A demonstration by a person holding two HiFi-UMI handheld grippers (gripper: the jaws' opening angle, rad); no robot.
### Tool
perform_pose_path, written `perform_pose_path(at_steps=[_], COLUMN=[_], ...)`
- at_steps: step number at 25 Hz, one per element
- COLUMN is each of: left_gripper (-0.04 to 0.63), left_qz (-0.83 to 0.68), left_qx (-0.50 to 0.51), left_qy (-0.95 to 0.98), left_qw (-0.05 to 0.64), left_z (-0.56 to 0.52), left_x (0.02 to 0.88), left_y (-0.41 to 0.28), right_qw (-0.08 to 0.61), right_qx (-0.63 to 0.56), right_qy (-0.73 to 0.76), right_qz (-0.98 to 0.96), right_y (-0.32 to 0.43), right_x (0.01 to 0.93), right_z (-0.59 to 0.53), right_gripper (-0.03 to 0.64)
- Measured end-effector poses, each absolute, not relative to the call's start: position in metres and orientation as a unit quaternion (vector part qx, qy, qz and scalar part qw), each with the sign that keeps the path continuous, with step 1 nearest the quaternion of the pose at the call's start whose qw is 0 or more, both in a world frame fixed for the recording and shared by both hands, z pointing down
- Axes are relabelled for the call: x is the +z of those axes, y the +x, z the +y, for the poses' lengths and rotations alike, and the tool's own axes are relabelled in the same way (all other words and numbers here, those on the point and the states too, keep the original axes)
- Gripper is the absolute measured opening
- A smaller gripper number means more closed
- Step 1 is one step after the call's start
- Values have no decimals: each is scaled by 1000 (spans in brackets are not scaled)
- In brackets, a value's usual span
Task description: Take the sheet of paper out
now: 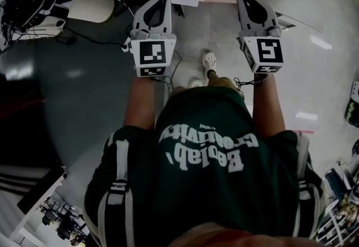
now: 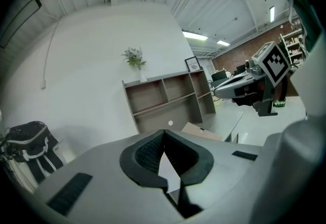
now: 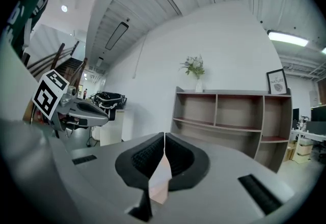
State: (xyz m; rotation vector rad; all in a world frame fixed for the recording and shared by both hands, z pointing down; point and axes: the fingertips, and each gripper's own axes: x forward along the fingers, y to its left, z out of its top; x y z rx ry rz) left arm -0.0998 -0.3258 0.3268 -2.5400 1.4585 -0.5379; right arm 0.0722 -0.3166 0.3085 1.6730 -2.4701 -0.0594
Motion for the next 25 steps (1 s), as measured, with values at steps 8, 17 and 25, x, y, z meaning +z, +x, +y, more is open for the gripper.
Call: perform_pose_path(at_steps=[8, 17, 25], left_gripper=[18, 20, 202], left_qz=[511, 517, 401], left_qx=[-220, -314, -403], left_qy=[-828, -789, -811], left_qw=[79, 111, 134], left_z=[-385, -407, -401], left_x=[361, 416, 474], left_y=[-79, -73, -56], right_qw=[71, 66, 65], right_qx=[5, 15, 10], right_qy=[515, 480, 466], right_qz=[-855, -874, -882], right_y=[84, 91, 95], right_x=[337, 352, 352], right_z=[-394, -433, -443], right_gripper=[34, 34, 34])
